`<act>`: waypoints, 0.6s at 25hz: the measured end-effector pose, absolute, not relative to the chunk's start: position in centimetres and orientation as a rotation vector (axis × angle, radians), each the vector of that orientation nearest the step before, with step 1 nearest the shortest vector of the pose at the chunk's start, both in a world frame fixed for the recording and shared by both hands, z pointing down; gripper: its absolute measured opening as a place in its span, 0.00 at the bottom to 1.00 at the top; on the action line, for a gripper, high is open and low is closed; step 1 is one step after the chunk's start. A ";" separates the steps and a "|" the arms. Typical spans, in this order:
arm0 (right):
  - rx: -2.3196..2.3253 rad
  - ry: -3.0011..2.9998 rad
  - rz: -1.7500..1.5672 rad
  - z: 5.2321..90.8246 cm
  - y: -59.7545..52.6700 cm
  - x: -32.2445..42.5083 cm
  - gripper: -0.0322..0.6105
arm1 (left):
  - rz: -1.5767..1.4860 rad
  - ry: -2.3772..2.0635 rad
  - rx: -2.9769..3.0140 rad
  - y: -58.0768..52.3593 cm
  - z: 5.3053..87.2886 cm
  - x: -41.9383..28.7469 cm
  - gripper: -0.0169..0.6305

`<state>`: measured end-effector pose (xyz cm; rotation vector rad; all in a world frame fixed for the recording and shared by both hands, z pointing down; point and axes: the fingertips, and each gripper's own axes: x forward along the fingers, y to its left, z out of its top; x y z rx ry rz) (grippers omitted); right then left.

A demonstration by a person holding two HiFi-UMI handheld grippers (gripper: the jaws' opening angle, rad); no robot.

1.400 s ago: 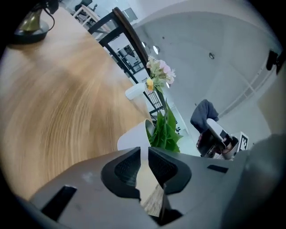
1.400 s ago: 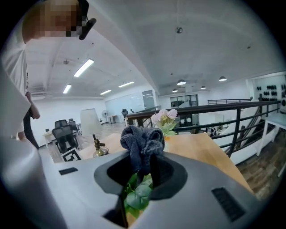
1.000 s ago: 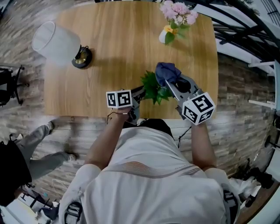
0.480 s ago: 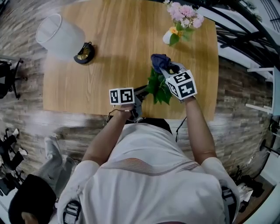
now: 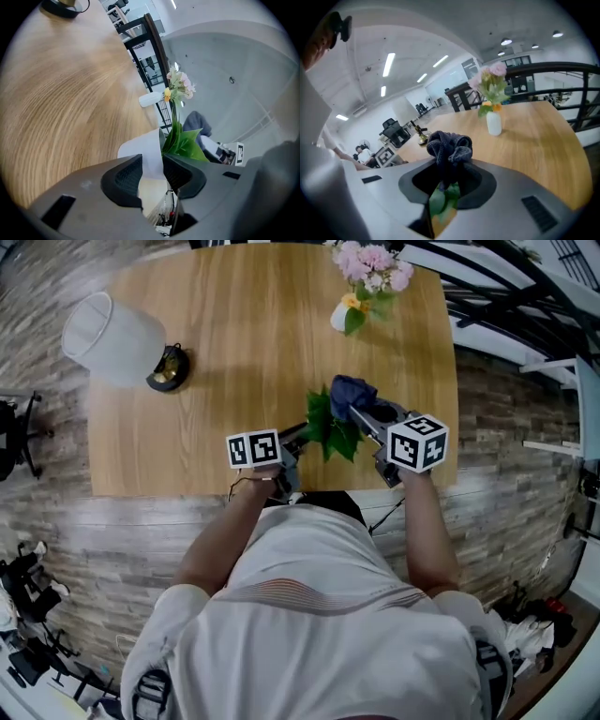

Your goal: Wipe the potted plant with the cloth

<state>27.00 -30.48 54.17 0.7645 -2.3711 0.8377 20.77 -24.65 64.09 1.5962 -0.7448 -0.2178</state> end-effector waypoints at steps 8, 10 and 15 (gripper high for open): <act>1.186 -2.104 0.674 58.2 -32.6 35.7 0.26 | -0.217 -0.747 1.580 -24.6 64.2 20.7 0.23; 1.249 -2.176 0.620 55.0 -32.3 35.9 0.26 | -0.212 -0.745 1.579 -24.6 64.2 20.7 0.23; 1.078 -2.471 0.862 48.9 -28.4 31.2 0.26 | -0.211 -0.747 1.579 -24.8 64.2 20.7 0.23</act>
